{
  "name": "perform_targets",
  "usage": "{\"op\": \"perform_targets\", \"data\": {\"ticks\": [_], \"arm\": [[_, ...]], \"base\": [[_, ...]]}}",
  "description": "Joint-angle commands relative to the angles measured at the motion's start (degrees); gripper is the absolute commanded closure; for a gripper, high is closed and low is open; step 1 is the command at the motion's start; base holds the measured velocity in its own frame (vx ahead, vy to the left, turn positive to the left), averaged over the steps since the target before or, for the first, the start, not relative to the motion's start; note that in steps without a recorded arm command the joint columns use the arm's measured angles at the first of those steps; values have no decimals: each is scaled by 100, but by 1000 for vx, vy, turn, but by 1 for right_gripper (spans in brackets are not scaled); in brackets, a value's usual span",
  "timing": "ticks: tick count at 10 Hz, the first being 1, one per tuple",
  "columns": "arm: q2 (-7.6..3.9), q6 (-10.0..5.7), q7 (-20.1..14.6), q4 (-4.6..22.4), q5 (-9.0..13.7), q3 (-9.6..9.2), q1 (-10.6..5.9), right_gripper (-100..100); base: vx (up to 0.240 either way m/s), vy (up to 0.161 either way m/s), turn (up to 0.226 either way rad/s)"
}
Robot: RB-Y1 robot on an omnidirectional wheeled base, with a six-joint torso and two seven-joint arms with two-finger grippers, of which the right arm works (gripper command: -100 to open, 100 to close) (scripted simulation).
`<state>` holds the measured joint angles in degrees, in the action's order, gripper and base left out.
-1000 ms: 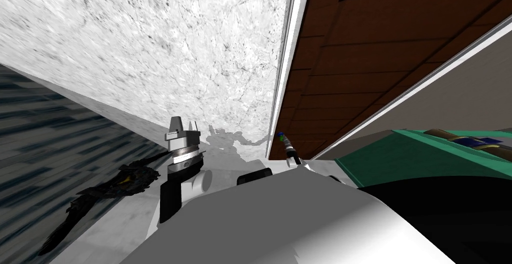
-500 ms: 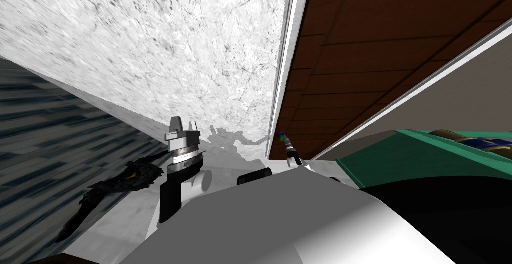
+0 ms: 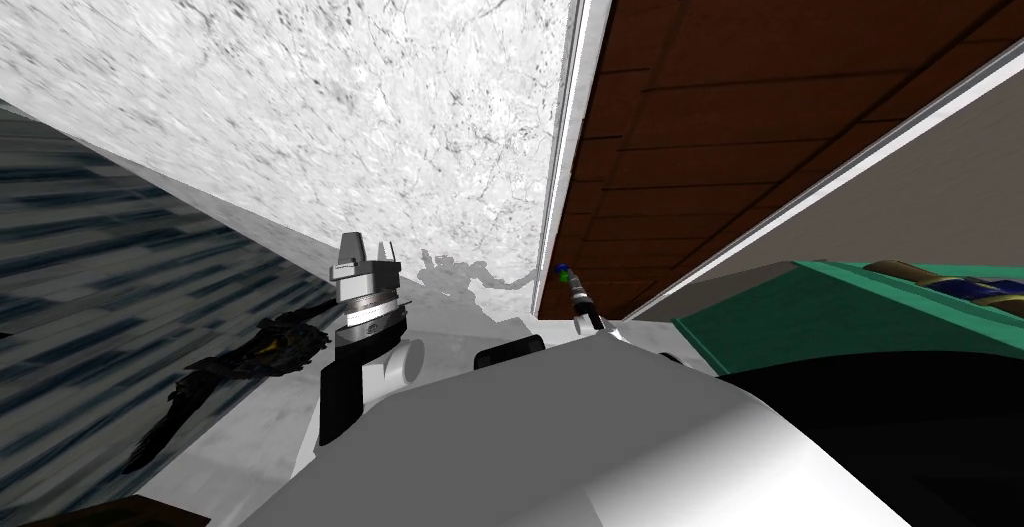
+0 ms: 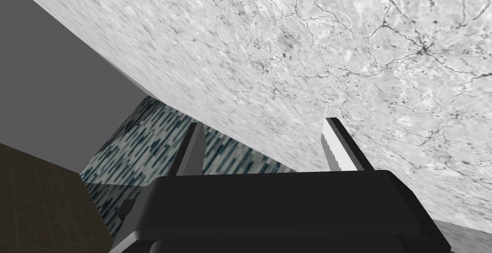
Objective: Pull the door open
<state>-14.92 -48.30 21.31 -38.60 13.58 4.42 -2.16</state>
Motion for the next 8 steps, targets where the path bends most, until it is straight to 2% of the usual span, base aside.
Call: {"op": "perform_targets", "data": {"ticks": [1, 3, 7, 8], "arm": [[129, -3, -270, 74, 6, -141, -69, 100], [120, -3, -508, 76, 57, -155, -69, 100], [120, -3, -508, 76, 57, -155, -69, 100], [111, -4, -746, 79, 107, -169, -69, 100]], "base": [[-22, 0, 20], [-41, -15, 74], [1, 0, -12], [-32, 0, 43]]}}
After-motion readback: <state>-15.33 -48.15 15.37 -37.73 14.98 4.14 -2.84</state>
